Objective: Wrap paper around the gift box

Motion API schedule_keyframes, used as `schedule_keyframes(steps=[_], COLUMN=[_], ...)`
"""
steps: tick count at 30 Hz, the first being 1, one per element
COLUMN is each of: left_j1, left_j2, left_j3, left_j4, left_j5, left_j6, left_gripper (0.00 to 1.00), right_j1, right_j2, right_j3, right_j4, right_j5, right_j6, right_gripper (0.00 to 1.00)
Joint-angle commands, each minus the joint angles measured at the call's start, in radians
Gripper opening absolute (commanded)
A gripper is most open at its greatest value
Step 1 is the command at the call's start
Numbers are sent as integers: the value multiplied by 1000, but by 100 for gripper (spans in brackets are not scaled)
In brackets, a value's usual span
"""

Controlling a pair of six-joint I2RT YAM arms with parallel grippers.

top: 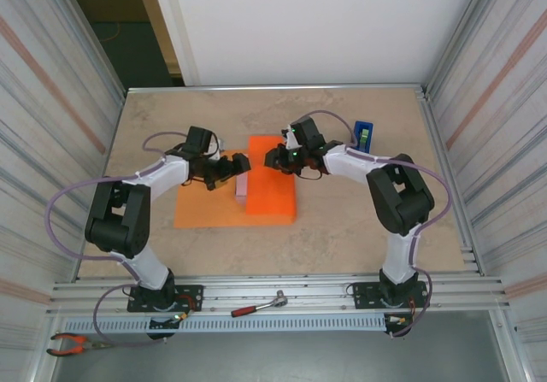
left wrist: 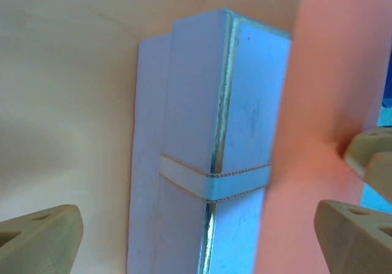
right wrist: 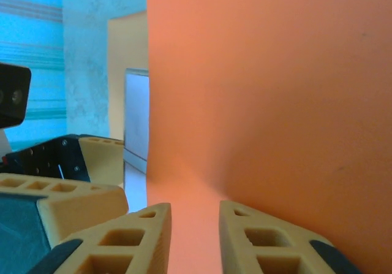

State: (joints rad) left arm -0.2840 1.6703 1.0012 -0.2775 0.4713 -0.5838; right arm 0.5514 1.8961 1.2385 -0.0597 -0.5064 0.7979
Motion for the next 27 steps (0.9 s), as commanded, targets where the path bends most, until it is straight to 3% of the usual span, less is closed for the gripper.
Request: schedule_keyframes(steps=[1,5,10,15,27], left_j1=[-12,-23,-30,-29,-61], left_j2=[-11,4,22,17,-18], left_j3=[-24,-35,-40,-32,-83], left_j4=[38,72,109,113,207], left_j5=[-1,1,15,35,57], left_j6=[-24,-39,-51,-49,-122], left_gripper=[97,97,96,96,96], right_j1=[-38,-53,-17,17,-1], right_j2=[-84,-107,-54,-25,-77], right_j3=[-54,-95,-73,-44,-40], right_j4=[-74,-100,-96,-100,-149], right_j5=[30,73,72,84,130], right_j6=[-32,-63,-72,-75,-93], right_gripper=[32,39,23,15,12])
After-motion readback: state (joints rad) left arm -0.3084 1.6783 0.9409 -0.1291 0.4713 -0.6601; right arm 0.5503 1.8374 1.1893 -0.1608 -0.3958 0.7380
